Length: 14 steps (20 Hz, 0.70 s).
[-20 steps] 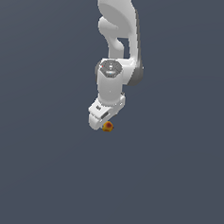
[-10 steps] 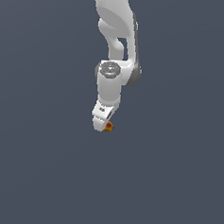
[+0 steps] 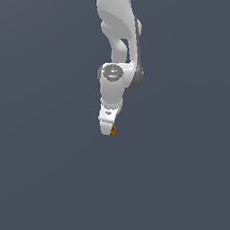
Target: Pick up the object and move it to a goal position.
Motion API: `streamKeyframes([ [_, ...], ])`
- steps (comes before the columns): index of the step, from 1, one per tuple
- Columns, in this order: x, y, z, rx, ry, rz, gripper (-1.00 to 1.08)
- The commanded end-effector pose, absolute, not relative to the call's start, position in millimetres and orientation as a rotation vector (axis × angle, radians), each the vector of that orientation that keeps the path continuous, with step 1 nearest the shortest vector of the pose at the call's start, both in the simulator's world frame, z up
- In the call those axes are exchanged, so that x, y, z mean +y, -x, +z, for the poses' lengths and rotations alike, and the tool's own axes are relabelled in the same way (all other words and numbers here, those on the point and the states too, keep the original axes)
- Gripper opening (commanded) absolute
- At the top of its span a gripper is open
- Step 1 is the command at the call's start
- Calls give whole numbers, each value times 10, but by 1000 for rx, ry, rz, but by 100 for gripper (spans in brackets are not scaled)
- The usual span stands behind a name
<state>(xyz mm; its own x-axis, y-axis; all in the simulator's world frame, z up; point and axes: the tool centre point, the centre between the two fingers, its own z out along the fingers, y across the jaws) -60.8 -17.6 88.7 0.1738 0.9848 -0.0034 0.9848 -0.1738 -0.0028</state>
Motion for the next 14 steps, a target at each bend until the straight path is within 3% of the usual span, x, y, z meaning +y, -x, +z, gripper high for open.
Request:
streamKeyframes([
  [1,-175,626,869,-2071,2362,4,100],
  [14,-174,657,827,-2148,2292,0,100],
])
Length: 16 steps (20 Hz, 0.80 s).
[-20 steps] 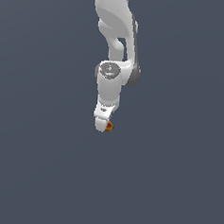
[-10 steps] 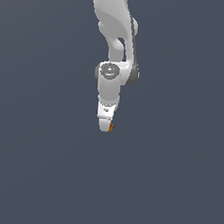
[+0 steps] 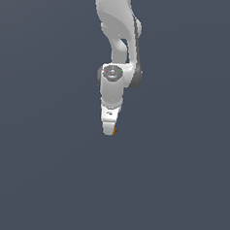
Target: Pick up the object and move it to a goal position.
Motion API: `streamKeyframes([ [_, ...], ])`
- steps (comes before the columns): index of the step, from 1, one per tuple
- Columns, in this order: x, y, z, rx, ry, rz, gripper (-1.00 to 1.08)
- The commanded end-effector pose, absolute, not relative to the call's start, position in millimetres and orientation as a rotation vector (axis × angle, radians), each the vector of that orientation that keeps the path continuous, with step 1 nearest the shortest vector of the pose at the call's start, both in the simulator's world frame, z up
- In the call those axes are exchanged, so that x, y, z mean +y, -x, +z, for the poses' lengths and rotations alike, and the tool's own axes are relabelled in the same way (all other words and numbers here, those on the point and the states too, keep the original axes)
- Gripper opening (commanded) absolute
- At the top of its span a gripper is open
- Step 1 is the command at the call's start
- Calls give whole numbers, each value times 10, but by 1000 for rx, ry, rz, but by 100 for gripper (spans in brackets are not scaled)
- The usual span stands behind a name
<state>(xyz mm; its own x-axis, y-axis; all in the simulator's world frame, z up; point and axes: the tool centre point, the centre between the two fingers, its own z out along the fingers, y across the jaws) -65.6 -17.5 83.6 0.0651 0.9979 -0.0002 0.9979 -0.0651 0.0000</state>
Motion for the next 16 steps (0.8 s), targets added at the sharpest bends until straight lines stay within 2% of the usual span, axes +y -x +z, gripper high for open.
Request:
streamKeyframes([
  [1,-175,658,811,2148,-2293,0,100],
  [16,-173,663,337,2154,-2287,0,100],
])
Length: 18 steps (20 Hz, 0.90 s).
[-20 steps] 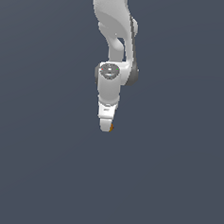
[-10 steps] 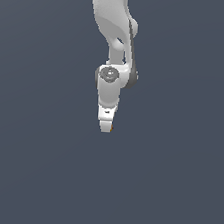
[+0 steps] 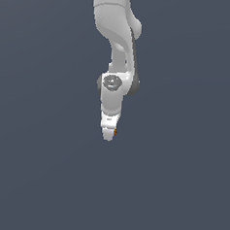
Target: Pick up the object and move it to a goal position.
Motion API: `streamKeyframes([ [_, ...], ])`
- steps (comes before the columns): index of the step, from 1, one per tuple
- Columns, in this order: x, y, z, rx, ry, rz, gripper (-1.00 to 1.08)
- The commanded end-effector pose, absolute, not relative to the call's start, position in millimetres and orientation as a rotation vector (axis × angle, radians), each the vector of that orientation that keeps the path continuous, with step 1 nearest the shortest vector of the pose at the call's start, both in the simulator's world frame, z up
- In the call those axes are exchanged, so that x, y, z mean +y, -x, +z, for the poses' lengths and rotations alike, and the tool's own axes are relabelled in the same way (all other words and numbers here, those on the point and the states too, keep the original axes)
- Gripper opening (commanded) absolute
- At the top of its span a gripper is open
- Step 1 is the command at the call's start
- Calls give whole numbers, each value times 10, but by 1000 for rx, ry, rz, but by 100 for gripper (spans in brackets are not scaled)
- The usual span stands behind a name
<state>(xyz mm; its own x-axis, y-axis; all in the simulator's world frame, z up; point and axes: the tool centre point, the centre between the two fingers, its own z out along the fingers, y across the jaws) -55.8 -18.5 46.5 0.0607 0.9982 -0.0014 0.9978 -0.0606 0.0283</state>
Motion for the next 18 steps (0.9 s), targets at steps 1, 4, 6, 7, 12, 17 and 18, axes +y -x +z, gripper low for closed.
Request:
streamKeyframes([
  [1,-173,663,337,2154,-2287,0,-100],
  [4,-173,663,337,2154,-2287,0,-100],
  [6,-173,663,337,2154,-2287,0,-100],
  [7,-173,663,337,2154,-2287,0,-100],
  [12,-173,659,348,2153,-2286,1,-100],
  [17,-208,678,430,2153,-2286,1,-100],
  [18,-220,685,460,2153,-2286,1,-100],
])
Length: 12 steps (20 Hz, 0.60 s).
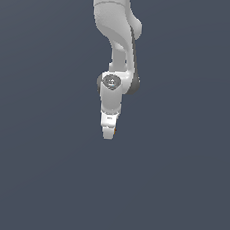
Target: Pick up the object and move it to a goal position.
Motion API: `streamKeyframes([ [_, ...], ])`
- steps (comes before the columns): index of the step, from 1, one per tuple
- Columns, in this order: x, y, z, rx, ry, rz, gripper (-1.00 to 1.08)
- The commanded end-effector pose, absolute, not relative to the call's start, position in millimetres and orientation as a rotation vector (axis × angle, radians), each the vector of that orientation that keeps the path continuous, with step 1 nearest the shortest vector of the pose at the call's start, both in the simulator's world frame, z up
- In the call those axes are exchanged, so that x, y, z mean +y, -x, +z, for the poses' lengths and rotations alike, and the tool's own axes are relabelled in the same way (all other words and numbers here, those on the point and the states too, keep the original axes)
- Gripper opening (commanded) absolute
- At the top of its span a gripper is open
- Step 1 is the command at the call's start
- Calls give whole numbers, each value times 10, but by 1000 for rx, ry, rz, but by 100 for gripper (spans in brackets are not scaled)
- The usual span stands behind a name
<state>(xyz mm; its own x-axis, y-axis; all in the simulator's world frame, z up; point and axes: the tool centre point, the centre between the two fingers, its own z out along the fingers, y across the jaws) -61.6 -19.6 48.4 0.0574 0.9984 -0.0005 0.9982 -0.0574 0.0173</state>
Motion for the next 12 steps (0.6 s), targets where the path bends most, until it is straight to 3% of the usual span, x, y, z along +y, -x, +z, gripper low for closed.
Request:
streamKeyframes([
  [1,-234,693,495,2153,-2285,0,-100],
  [12,-520,851,1207,2155,-2285,-1,-100],
])
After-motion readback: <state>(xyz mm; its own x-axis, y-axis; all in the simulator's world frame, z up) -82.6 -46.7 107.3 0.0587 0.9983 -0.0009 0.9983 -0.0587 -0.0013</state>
